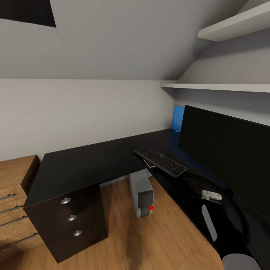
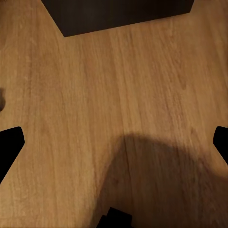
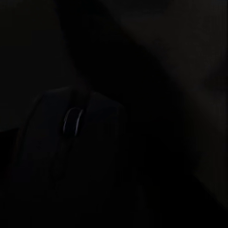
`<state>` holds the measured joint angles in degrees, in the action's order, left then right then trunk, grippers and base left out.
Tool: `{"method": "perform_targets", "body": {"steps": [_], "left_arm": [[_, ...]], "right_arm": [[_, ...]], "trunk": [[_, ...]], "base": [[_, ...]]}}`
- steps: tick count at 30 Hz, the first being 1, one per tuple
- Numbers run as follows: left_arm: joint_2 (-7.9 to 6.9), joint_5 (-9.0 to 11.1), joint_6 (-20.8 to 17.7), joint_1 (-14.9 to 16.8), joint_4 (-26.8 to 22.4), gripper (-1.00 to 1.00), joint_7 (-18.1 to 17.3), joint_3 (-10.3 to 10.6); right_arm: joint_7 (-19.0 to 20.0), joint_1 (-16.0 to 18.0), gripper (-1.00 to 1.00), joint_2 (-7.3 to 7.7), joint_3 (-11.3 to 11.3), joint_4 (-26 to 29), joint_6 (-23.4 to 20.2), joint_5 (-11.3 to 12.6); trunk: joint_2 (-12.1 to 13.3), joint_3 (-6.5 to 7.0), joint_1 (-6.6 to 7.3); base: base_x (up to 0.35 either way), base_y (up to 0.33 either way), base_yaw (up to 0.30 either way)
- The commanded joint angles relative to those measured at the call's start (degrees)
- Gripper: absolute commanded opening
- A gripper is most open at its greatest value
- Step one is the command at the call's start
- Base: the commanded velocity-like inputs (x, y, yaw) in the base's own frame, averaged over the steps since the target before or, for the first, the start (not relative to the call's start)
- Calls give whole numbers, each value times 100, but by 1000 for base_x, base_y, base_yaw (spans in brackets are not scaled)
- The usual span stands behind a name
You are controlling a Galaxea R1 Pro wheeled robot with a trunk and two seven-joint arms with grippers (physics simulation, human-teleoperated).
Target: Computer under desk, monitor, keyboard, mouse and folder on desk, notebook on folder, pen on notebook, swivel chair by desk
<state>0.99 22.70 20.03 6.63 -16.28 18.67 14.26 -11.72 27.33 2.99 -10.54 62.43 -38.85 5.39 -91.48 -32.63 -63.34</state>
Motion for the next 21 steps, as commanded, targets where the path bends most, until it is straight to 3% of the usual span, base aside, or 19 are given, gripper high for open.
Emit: {"method": "perform_targets", "body": {"steps": [1,2,13,18,21], "left_arm": [[-2,35,19,5,1,100,40,50],[-2,41,19,5,-2,100,40,50],[-2,39,19,5,1,100,40,50],[-2,41,19,5,-1,100,40,50],[-2,41,19,5,-1,100,40,55]], "right_arm": [[-32,1,-100,0,3,-110,-15,164],[-38,-1,-100,-8,-1,415,-47,163],[-34,-13,-100,-25,-1,650,-44,164],[-32,-37,-100,-50,7,1044,-44,190],[-35,-64,-100,-150,15,1405,-42,200]], "trunk": [[-2,-7,0],[-2,-7,0],[-2,-7,0],[-2,-7,0],[-2,-7,0]], "base": [[0,0,0],[0,0,0],[0,0,0],[0,0,0],[0,0,0]]}}
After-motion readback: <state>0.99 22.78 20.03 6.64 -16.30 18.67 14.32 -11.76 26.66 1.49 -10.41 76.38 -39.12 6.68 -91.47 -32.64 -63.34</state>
